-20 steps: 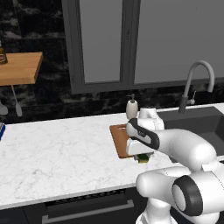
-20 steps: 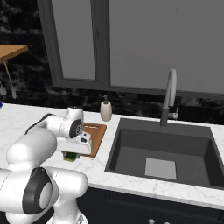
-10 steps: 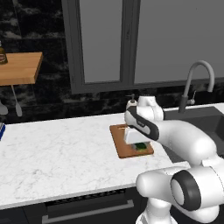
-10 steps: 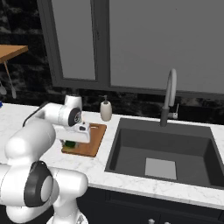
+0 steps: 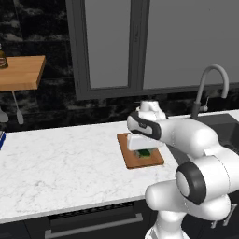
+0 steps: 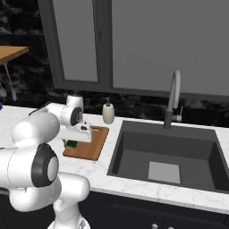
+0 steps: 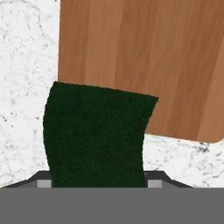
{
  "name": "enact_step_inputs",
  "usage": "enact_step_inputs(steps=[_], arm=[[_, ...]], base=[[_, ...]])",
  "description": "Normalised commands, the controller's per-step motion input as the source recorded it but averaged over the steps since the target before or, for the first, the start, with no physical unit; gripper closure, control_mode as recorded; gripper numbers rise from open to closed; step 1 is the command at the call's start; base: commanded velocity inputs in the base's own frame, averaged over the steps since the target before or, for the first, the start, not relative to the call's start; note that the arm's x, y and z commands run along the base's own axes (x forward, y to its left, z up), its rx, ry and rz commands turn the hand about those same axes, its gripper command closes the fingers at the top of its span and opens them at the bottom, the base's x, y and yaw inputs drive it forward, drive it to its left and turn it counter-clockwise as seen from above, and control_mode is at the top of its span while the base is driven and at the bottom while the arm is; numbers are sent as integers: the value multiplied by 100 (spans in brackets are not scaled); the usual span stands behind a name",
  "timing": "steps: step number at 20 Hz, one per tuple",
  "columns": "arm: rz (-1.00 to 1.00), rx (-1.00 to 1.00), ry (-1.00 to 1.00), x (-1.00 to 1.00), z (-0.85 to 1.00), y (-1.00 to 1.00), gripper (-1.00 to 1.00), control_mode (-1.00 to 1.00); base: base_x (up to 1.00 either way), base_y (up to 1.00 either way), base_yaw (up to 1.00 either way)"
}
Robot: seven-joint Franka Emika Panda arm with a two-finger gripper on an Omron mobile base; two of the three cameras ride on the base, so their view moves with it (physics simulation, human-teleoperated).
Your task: Pick up the sponge from the counter and clean the cutting board by briefly scrubbing or pressing down on the cutting board. Once finished, release the sponge.
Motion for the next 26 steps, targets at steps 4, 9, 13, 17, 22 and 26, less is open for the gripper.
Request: enact_step_inputs(steps=[4, 9, 13, 17, 22, 26], arm=[[0, -1, -3, 0, -29, 28, 100, -100], [0, -4, -12, -3, -21, 45, 100, -100], [0, -5, -12, 0, -16, 21, 100, -100], [0, -5, -8, 0, -11, -1, 100, -100], [0, -1, 0, 6, -1, -15, 100, -100], [0, 0, 0, 4, -7, 0, 100, -100]], base=[[0, 0, 0], [0, 0, 0], [0, 0, 0], [0, 0, 0], [0, 0, 0], [0, 0, 0]])
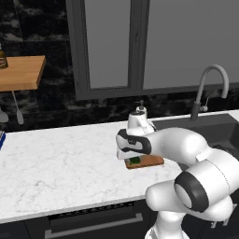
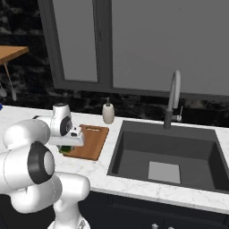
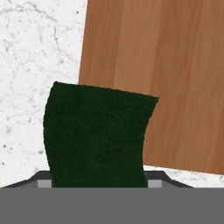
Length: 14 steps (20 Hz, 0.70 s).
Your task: Pick up the sponge from the counter and clean the cutting board by briefly scrubbing or pressing down on the cutting board. Once finished, release the sponge.
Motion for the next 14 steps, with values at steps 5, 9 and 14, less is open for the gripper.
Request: enact_step_inputs(steps=[5, 9, 14], arm=[[0, 1, 0, 2, -2, 0, 100, -100], [0, 3, 0, 19, 0, 2, 100, -100], [0, 3, 1, 21, -16, 0, 100, -100]], base=[[0, 0, 0], [0, 0, 0], [0, 0, 0]])
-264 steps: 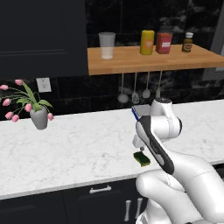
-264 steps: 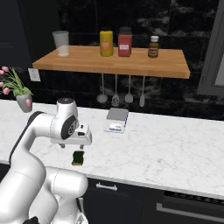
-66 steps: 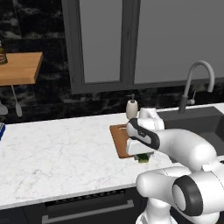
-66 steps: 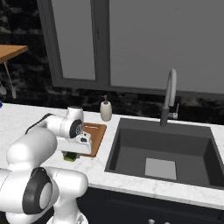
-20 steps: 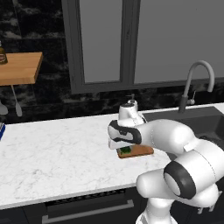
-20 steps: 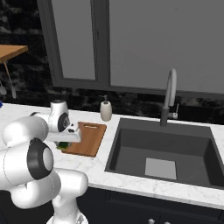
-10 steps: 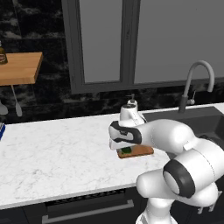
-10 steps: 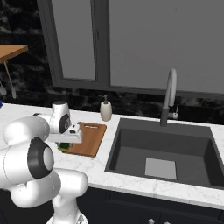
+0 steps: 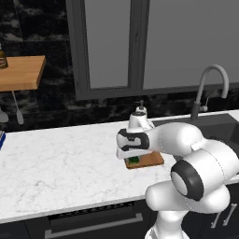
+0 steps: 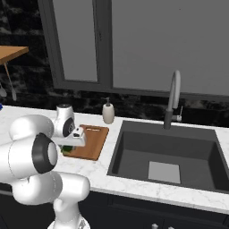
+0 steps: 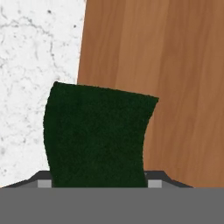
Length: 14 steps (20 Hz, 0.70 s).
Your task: Pick up the sponge from the counter and clean the cutting board by briefly scrubbing or pressing down on the cutting board. Once finished, release the sponge.
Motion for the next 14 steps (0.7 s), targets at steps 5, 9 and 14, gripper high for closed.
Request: enact_step_inputs(steps=[5, 9, 14], arm=[[0, 1, 0, 8, -21, 3, 100, -100], [0, 1, 0, 0, -10, 6, 100, -100], [0, 0, 0, 0, -20, 5, 100, -100]], base=[[0, 0, 0], [0, 0, 0], [0, 0, 0]])
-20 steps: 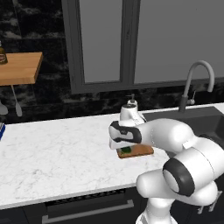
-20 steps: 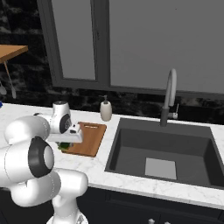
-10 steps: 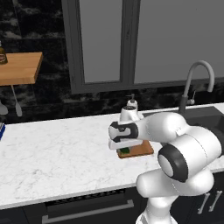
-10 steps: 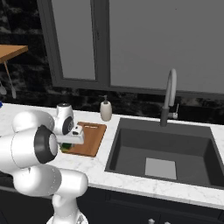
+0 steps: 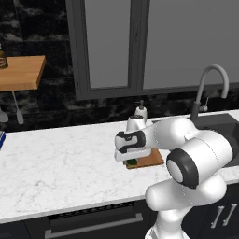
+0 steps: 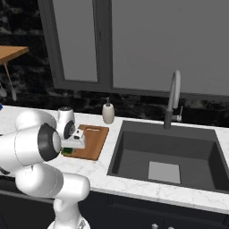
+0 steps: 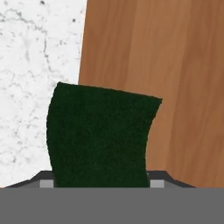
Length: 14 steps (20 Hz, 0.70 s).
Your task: Pick up the sponge from the counter and clean the cutting board by briefly scrubbing or pressing down on the cutting board. Once finished, release the sponge.
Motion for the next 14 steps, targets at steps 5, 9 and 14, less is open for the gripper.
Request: enact_step_inputs(steps=[5, 9, 14], arm=[[0, 0, 0, 4, -28, 0, 100, -100], [0, 0, 0, 6, -22, 0, 100, -100], [0, 0, -4, 1, -1, 0, 100, -100]], base=[[0, 0, 0], [0, 0, 0], [0, 0, 0]])
